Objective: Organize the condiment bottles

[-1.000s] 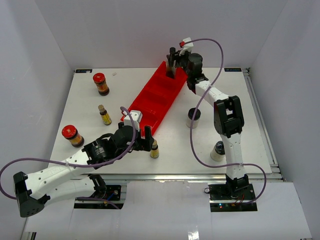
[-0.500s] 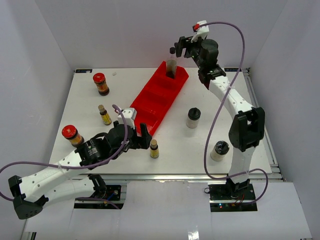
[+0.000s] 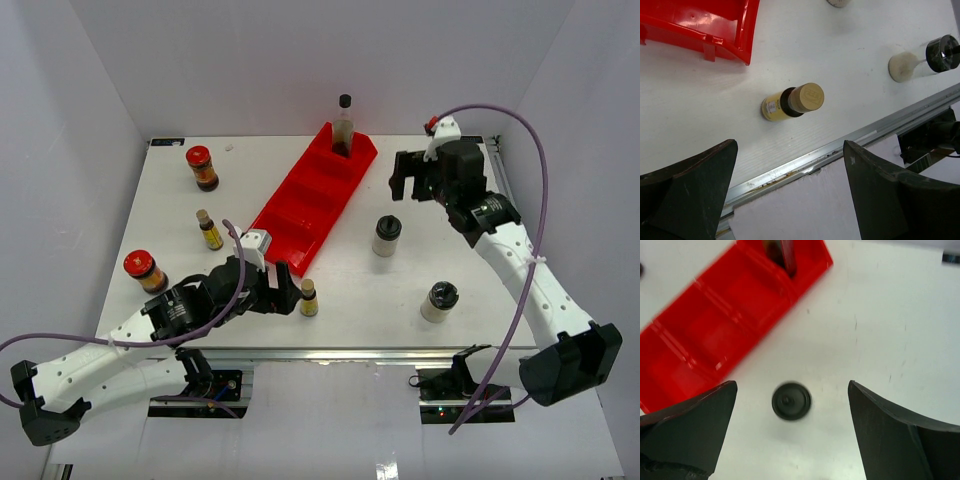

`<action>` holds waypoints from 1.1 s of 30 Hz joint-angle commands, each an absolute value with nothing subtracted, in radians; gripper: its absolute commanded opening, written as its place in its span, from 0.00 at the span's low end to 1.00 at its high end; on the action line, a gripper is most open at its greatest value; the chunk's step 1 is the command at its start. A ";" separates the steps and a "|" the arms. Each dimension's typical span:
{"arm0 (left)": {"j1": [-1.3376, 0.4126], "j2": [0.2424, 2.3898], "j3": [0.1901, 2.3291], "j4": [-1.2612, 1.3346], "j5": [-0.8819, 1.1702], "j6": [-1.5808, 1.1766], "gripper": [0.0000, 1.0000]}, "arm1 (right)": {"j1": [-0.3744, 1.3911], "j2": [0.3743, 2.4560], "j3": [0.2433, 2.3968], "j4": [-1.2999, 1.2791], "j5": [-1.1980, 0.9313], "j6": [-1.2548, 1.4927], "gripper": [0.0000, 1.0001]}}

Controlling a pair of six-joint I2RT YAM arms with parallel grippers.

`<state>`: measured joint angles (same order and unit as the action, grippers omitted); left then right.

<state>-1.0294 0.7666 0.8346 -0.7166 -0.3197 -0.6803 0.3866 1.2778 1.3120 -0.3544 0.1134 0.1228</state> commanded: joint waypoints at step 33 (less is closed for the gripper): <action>-1.029 0.613 0.627 -0.617 -0.407 -0.769 0.98 | 0.391 1.556 1.141 -0.363 -0.045 0.025 0.96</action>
